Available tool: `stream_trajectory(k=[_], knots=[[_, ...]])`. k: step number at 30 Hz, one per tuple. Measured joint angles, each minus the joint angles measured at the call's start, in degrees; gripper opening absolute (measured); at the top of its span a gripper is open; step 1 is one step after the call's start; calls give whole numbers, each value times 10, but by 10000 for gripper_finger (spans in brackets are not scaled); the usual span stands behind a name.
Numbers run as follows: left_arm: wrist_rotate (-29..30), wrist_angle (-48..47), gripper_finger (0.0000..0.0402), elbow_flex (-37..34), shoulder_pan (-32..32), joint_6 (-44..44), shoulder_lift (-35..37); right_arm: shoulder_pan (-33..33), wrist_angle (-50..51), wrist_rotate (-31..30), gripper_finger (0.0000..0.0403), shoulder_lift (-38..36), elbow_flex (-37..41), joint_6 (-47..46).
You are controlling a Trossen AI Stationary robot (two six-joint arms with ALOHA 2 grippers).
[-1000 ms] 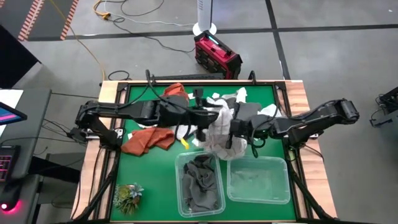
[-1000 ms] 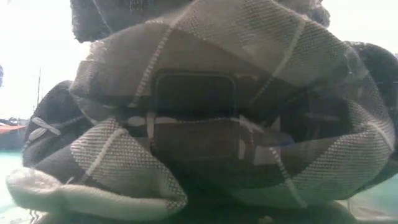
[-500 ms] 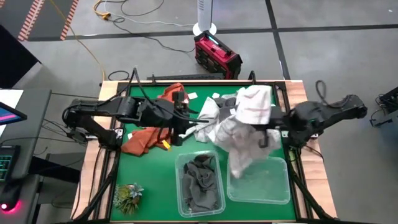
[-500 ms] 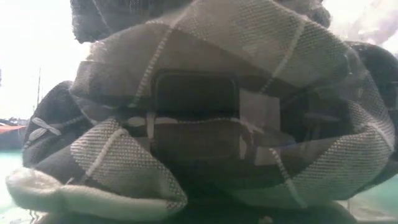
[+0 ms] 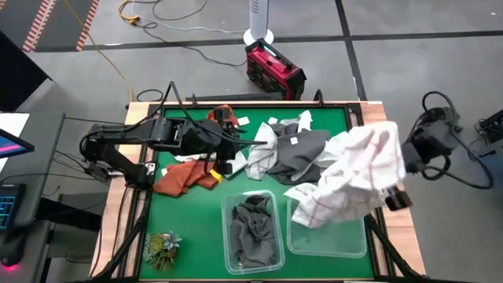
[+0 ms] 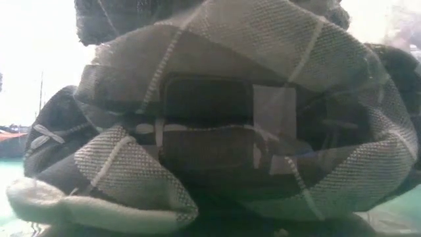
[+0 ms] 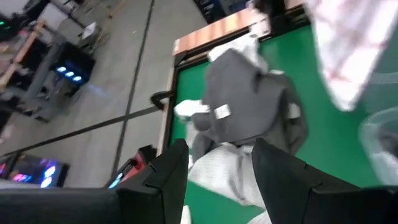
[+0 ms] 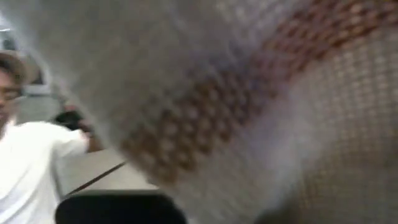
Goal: Sort towels by color in basket
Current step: Put the white and orange towel into the right transparent bin
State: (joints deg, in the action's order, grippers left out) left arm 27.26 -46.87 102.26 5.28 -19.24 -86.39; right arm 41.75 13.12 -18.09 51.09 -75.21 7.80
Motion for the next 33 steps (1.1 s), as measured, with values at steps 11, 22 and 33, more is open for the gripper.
stream_trajectory(k=[11,22,33], knots=[[1,1,167,0,-61,-10,0,113,-36,4,37,7,-62,29],[-11,3,167,0,-69,-4,0,95,45,-7,37,27,-70,-47],[-15,-5,167,0,-69,17,0,-5,44,-23,32,142,-70,-112]])
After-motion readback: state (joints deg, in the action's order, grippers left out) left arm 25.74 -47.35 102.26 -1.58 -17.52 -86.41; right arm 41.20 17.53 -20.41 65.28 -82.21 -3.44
